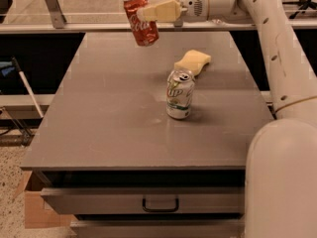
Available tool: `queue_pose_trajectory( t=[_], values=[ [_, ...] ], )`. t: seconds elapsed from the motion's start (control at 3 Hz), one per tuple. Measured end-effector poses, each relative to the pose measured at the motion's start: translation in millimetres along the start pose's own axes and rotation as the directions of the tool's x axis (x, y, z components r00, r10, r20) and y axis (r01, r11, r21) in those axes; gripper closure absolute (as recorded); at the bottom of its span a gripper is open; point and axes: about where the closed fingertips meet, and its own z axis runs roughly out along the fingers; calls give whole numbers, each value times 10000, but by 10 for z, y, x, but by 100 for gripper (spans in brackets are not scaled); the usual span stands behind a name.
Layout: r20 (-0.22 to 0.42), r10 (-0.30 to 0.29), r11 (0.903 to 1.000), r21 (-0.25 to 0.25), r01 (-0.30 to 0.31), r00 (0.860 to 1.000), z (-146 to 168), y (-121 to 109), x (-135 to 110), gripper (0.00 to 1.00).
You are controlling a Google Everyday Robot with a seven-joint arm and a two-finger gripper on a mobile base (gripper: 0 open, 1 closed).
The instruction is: Place coke can upright
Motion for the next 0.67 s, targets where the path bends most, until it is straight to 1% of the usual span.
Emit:
queue_pose_trajectory(
  t=[0.33, 0.67],
  values=[
    [-81, -713, 9956, 603, 716, 9974, 31, 128, 149, 100],
    [-304, -1050, 9907, 839, 1073, 9940, 31, 214, 244, 100]
  ],
)
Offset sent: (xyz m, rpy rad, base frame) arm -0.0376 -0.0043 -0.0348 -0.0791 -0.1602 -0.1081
